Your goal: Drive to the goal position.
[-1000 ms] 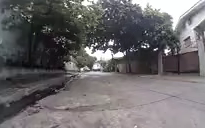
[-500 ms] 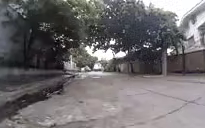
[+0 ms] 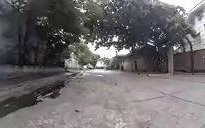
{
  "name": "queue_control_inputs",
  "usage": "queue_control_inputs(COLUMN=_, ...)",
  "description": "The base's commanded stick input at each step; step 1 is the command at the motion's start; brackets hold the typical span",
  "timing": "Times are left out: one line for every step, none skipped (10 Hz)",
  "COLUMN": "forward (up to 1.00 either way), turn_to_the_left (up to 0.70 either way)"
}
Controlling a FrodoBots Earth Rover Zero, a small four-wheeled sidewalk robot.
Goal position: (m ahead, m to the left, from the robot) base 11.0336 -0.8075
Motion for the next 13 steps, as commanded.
queue_control_inputs(forward=0.98, turn_to_the_left=0.01)
queue_control_inputs(forward=0.98, turn_to_the_left=0.0)
queue_control_inputs(forward=0.98, turn_to_the_left=0.0)
queue_control_inputs(forward=0.98, turn_to_the_left=0.0)
queue_control_inputs(forward=0.98, turn_to_the_left=0.0)
queue_control_inputs(forward=0.98, turn_to_the_left=0.0)
queue_control_inputs(forward=0.98, turn_to_the_left=0.0)
queue_control_inputs(forward=0.98, turn_to_the_left=0.0)
queue_control_inputs(forward=0.98, turn_to_the_left=0.0)
queue_control_inputs(forward=0.98, turn_to_the_left=0.0)
queue_control_inputs(forward=0.98, turn_to_the_left=0.0)
queue_control_inputs(forward=0.98, turn_to_the_left=-0.02)
queue_control_inputs(forward=0.98, turn_to_the_left=-0.04)
